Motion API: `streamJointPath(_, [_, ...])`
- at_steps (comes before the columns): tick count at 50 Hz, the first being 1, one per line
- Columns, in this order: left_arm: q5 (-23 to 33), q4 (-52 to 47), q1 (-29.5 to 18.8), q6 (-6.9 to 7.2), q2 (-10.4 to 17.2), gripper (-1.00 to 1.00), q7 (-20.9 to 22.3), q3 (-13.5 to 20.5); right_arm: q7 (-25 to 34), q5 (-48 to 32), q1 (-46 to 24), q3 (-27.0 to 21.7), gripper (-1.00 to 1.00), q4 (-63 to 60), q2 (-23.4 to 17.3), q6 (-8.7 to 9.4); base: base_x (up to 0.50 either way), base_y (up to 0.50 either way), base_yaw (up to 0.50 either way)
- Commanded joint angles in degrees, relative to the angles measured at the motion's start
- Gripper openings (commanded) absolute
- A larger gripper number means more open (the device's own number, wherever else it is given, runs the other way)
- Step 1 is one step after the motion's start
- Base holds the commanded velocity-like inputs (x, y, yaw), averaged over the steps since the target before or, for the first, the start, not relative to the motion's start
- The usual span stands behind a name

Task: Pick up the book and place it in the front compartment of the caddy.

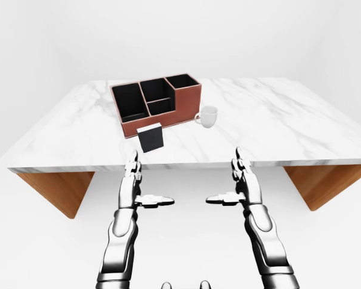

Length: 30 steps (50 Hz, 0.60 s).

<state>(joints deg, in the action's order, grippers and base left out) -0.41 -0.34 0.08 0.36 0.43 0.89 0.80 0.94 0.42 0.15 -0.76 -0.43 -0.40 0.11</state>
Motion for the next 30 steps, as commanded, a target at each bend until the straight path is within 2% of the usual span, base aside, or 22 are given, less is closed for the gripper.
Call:
streamJointPath(1, [-0.8, -2.9, 0.6, 2.45, 0.7, 1.0, 1.6, 1.2, 1.6, 0.6, 0.5, -1.2, 1.0, -1.8, -0.7, 1.11, 0.0, 0.0, 0.0])
streamJointPath(7, [-0.9, -6.2, 1.1, 4.64, 0.8, 1.0, 2.0, 1.3, 1.7, 0.6, 0.8, -1.3, 1.0, -4.4, -0.7, 3.2, 0.0, 0.0, 0.0])
streamJointPath(13, [-1.1, -9.9, 1.4, 4.64, 0.9, 1.0, 2.3, 1.7, 2.0, 0.7, 0.9, -1.5, 1.0, -7.0, -0.8, 4.89, 0.0, 0.0, 0.0])
streamJointPath(30, [-2.2, -17.5, 0.9, 4.64, 1.5, 1.0, 3.2, 3.7, 2.6, 0.2, 2.2, -1.5, 1.0, -15.9, -0.8, 4.89, 0.0, 0.0, 0.0])
